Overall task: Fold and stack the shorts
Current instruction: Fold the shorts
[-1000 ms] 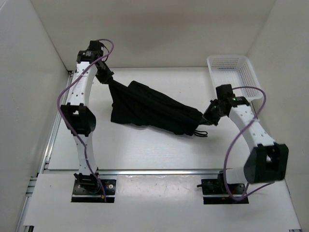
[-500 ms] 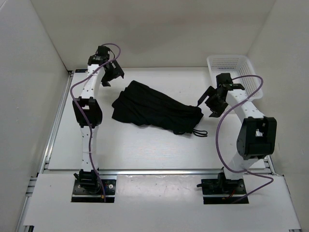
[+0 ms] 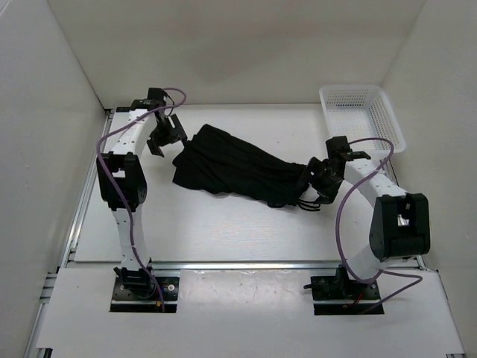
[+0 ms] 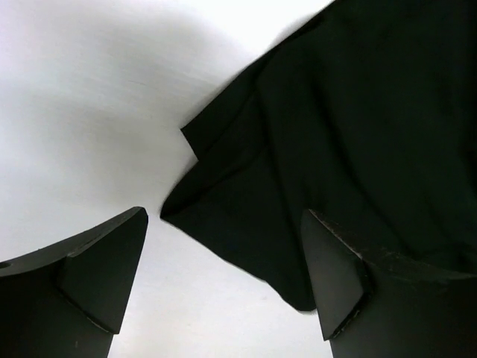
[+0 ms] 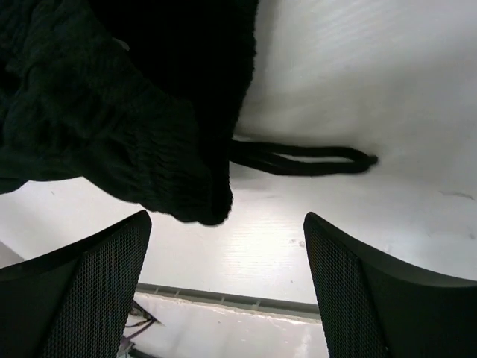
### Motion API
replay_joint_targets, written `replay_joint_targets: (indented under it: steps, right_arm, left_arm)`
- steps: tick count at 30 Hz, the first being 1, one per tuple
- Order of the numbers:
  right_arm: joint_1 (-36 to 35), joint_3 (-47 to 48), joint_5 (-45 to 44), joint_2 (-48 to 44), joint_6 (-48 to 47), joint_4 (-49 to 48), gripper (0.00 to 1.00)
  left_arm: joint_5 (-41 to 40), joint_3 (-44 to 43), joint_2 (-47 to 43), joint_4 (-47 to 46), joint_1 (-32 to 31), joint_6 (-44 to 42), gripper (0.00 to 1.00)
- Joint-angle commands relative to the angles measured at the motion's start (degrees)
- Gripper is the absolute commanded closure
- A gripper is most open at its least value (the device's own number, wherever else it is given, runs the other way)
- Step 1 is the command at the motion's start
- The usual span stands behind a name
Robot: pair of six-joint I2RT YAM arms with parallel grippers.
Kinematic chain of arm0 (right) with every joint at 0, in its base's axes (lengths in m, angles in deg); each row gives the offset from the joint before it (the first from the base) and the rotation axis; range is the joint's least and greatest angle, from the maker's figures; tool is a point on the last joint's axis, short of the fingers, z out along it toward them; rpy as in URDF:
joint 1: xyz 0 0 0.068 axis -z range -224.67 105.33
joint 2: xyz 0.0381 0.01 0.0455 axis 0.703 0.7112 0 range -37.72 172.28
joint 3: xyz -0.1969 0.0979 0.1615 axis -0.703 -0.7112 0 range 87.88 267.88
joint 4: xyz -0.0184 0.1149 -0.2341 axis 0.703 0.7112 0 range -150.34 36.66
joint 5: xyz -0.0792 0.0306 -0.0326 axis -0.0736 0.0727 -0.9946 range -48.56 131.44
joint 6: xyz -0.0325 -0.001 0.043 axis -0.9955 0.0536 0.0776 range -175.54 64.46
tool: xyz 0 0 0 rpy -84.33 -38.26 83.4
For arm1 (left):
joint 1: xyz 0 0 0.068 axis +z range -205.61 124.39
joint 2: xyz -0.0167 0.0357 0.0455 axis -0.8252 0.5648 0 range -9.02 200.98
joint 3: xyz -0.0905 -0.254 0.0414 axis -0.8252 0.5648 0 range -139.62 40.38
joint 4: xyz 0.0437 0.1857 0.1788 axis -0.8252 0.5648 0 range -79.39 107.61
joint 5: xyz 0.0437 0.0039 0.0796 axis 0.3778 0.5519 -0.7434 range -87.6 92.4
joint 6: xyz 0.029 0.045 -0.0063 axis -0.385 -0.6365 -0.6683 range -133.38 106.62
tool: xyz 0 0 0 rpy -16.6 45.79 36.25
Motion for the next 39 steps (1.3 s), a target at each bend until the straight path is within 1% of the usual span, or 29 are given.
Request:
replay_joint_targets:
  steps: [1, 2, 4, 6, 9, 10, 11, 12, 13, 14, 16, 17, 18, 19, 21, 22, 23, 25, 26, 28, 29, 30, 31, 32, 33, 34, 35, 36, 39]
  right_arm:
    - [-0.6, 1.4, 4.0, 3.1, -1.6, -4.5, 0.13]
    - [-0.6, 2.1, 5.1, 5.7, -1.6, -5.1, 0.13]
    - [-1.3, 2.8, 5.6, 9.5, -1.6, -6.3, 0.13]
    - [-2.0, 4.8, 5.6, 11.8, -1.6, -7.1, 0.13]
    - [-3.6, 7.6, 4.9, 15.9, -2.2, -7.9, 0.27]
    - [-4.4, 8.4, 4.4, 17.2, -2.2, -7.9, 0.32]
    - [-4.4, 9.1, 3.9, 17.9, -2.2, -7.9, 0.45]
    - [-5.0, 9.8, 3.3, 18.6, -3.4, -7.9, 0.53]
    - [-5.0, 11.3, 3.3, 19.9, -3.4, -7.3, 0.59]
    - [-5.0, 11.9, 3.3, 20.6, -4.1, -6.8, 0.73]
    - [-5.0, 12.5, 1.3, 21.3, -5.5, -5.6, 0.84]
    - [-5.0, 13.2, 0.5, 21.3, -6.0, -4.3, 0.92]
    - [-5.0, 13.2, -0.1, 21.3, -6.5, -4.3, 0.96]
    - [-5.0, 13.2, -0.6, 20.7, -7.7, -3.5, 1.00]
    - [-5.0, 11.9, -2.5, 19.3, -8.9, -2.0, 1.00]
    - [-5.0, 11.9, -3.1, 19.3, -10.2, -1.5, 1.00]
    - [-5.0, 10.9, -3.1, 18.5, -10.9, -1.0, 1.00]
    - [-5.0, 9.8, -3.7, 17.2, -13.2, -0.3, 1.00]
    - [-5.0, 9.0, -3.7, 16.4, -13.8, 1.2, 1.00]
    - [-5.0, 7.7, -3.7, 15.0, -14.5, 1.2, 1.00]
    - [-5.0, 7.7, -4.2, 13.5, -14.5, 1.2, 1.00]
    - [-5.0, 7.1, -4.2, 13.0, -14.5, 1.2, 1.00]
    - [-5.0, 7.1, -4.2, 13.0, -14.5, 1.2, 0.98]
    - [-5.0, 7.6, -4.9, 12.4, -15.1, 1.2, 0.89]
    - [-5.0, 7.6, -5.4, 12.4, -15.1, 1.9, 0.58]
    - [-5.0, 8.2, -6.1, 11.9, -15.6, 1.9, 0.48]
    - [-5.0, 8.9, -6.2, 11.2, -15.6, 2.5, 0.39]
    - [-5.0, 8.9, -6.7, 11.2, -16.3, 3.2, 0.26]
    - [-5.0, 10.1, -7.7, 8.4, -16.3, 4.7, 0.20]
  left_arm:
    - [0.7, 3.2, 2.3, -1.6, -0.4, -1.2, 0.05]
    - [1.3, 3.2, 3.1, -2.4, -0.4, -1.2, 0.01]
    - [1.3, 3.2, 6.1, -3.6, -0.4, -1.2, 0.01]
    - [1.9, 0.8, 9.7, -4.3, -0.4, -0.7, 0.01]
    - [3.3, -4.6, 14.0, -4.3, -0.4, -0.7, 0.01]
    - [3.9, -6.5, 14.7, -4.3, -0.4, -0.7, 0.04]
    - [3.9, -7.3, 15.3, -4.3, -1.0, -0.7, 0.07]
    - [3.9, -7.9, 15.3, -4.3, -1.0, -0.7, 0.12]
    - [3.9, -8.6, 16.1, -4.3, -1.0, -0.7, 0.31]
    - [4.7, -8.6, 16.7, -4.3, -1.0, -0.7, 0.48]
    - [7.3, -8.6, 16.7, -4.3, -1.0, -0.7, 0.87]
    - [7.3, -7.2, 16.7, -3.7, -1.0, -0.2, 0.90]
    - [7.6, -5.3, 15.5, -3.7, -1.0, -0.2, 0.90]
    - [6.3, 0.1, 12.3, -4.5, -1.0, 1.0, 0.90]
    - [2.9, 7.1, 7.7, -6.1, -1.0, 3.3, 0.90]
    - [1.7, 10.9, 2.7, -6.8, -1.0, 4.2, 0.90]
    - [0.8, 18.0, 0.1, -7.5, -1.0, 5.7, 0.90]
    - [-1.3, 25.2, -4.9, -7.5, -1.0, 7.2, 0.90]
    - [-1.8, 32.3, -9.8, -7.5, -1.0, 8.3, 0.90]
    - [-1.8, 39.2, -14.7, -7.5, -1.0, 9.6, 0.90]
    - [-1.8, 44.6, -18.9, -7.5, -1.0, 10.2, 0.90]
    - [-1.8, 46.7, -20.7, -7.5, -1.0, 10.8, 0.90]
    - [-0.2, 48.2, -22.1, -7.0, -1.0, 10.8, 0.85]
    - [-0.2, 49.0, -24.0, -6.3, -1.0, 10.8, 0.77]
    - [-1.1, 49.0, -24.7, -4.4, -1.0, 11.3, 0.67]
    - [-2.3, 47.9, -25.2, -3.5, -1.0, 11.3, 0.61]
    - [-3.6, 45.5, -26.0, -2.5, -1.0, 11.3, 0.60]
    - [-4.7, 44.0, -26.0, -1.9, -1.0, 11.3, 0.60]
    - [-6.8, 38.3, -26.0, 0.3, -1.0, 10.1, 0.61]
